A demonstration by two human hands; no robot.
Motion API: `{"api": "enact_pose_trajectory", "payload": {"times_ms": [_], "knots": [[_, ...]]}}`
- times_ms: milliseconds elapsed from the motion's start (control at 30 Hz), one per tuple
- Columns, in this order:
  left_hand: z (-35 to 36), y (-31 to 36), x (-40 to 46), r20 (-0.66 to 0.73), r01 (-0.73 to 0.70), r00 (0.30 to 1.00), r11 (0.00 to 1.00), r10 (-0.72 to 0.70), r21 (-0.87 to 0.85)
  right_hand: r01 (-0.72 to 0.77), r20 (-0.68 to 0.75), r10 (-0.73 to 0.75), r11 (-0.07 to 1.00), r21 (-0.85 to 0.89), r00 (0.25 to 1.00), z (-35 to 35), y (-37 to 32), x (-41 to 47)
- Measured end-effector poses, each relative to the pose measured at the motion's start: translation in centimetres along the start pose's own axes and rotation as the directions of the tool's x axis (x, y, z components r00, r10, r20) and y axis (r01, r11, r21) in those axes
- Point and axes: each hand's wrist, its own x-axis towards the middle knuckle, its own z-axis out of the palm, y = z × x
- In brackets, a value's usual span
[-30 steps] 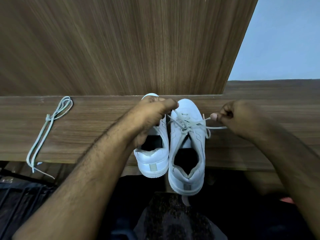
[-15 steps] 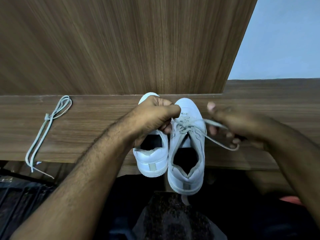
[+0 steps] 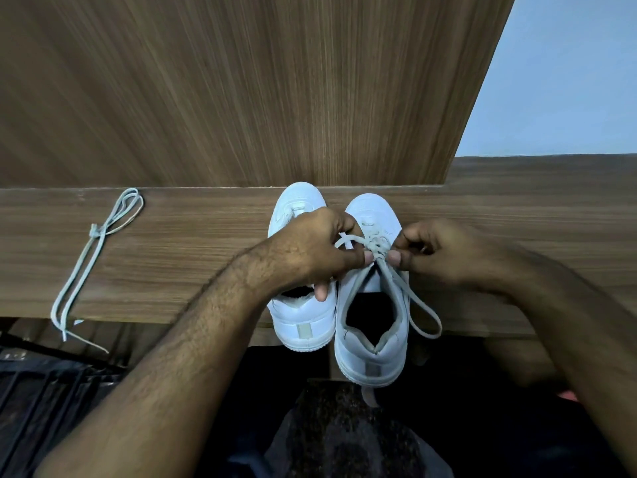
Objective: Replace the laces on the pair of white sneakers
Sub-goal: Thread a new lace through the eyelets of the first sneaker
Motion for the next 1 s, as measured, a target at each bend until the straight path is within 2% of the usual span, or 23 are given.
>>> {"api": "enact_pose_trajectory", "payload": {"times_ms": [200,433,767,900,933,1000], "knots": [[-0.1,0.0,0.1,-0.044,0.0,0.999,0.994,-0.004,-0.107,-0.04,-0.062,0.046,0.994,0.098,0.997,1.1,-0.1,0.3],[0.3,1.1,0.0,-0.039,0.077,0.995,0.974,-0.087,-0.212,-0.062,-0.137,0.066,0.997,0.037,0.988,2.0,-0.5,0.8],[1.0,0.6,0.1,-0.049,-0.008,0.999,0.991,0.001,-0.136,-0.02,-0.204,0.02,1.0,0.001,0.979,1.9,-1.0,1.1],[0.9,0.7,0.1,-0.061,-0.014,0.998,0.994,0.008,-0.108,-0.037,-0.201,0.102,0.952,0.304,0.974,1.1,-1.3,1.0],[0.8,0.7,0.1,-0.062,-0.024,0.998,0.994,0.018,-0.11,-0.06,-0.184,0.12,0.951,0.304,0.976,0.9,-1.3,1.0],[0.8,0.6,0.0,-0.063,-0.038,0.998,0.993,0.032,-0.108,-0.116,-0.139,0.137,0.982,0.147,0.981,0.0,-0.8,0.7]]}}
